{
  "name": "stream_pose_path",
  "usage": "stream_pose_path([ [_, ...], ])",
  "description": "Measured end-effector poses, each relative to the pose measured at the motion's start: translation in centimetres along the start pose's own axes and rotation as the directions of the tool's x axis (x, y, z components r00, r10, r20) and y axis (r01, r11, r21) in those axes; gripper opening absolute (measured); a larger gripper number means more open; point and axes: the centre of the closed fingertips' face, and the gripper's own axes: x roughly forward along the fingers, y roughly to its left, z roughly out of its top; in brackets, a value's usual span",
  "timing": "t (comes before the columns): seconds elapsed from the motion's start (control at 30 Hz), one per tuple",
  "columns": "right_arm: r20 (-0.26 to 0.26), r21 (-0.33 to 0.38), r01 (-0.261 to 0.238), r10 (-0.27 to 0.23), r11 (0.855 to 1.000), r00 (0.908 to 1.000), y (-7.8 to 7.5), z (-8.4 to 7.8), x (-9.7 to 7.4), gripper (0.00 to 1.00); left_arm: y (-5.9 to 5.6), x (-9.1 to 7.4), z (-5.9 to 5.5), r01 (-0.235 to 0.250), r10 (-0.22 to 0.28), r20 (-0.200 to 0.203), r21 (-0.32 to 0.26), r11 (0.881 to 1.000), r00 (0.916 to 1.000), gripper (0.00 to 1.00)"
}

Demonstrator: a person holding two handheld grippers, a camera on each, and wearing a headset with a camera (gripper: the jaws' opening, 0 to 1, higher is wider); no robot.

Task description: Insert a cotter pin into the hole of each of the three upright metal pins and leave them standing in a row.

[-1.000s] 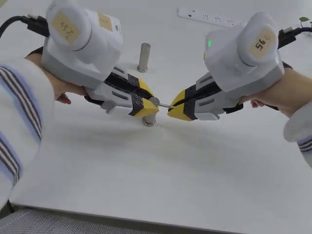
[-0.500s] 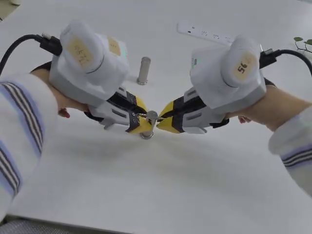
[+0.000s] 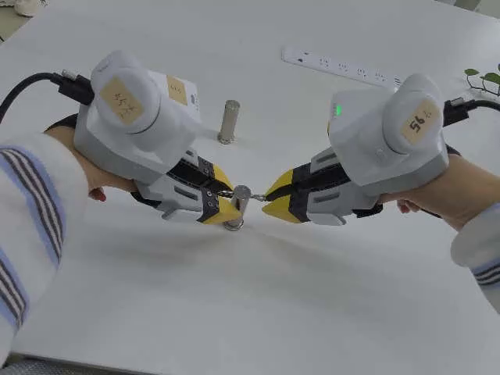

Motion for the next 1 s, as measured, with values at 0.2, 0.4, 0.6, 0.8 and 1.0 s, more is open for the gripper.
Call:
stream_pose_path([
  [0.2, 0.019, 0.017, -0.004, 0.004, 1.0, 0.9998, 0.1, 0.6, -0.1, 0.0, 0.1, 0.1, 0.6, -0.009, 0.009, 0.017, -0.008, 1.0, 0.9998, 0.1],
  [0.4, 0.032, 0.019, -0.007, 0.006, 1.0, 0.9995, 0.3, 1.1, 0.2, 0.0, -0.1, 0.1, 0.8, -0.012, 0.012, 0.03, -0.024, 1.0, 0.9995, 0.1],
  [0.6, 0.077, 0.109, 0.005, -0.014, 0.994, 0.997, 0.1, 1.0, 0.3, 0.0, -0.5, -0.8, 1.1, -0.008, 0.012, 0.062, -0.057, 0.998, 0.998, 0.16],
  [0.8, 0.172, 0.213, 0.013, -0.05, 0.977, 0.9839, 0.3, 1.0, 0.9, 0.18, -0.4, -2.7, 1.0, -0.024, 0.041, 0.119, -0.145, 0.989, 0.992, 0.36],
  [1.0, 0.205, 0.244, -0.001, -0.05, 0.97, 0.9775, 1.3, 0.6, 2.6, 0.3, 0.0, -4.5, 0.1, -0.069, 0.119, 0.19, -0.251, 0.966, 0.9745, 0.63],
])
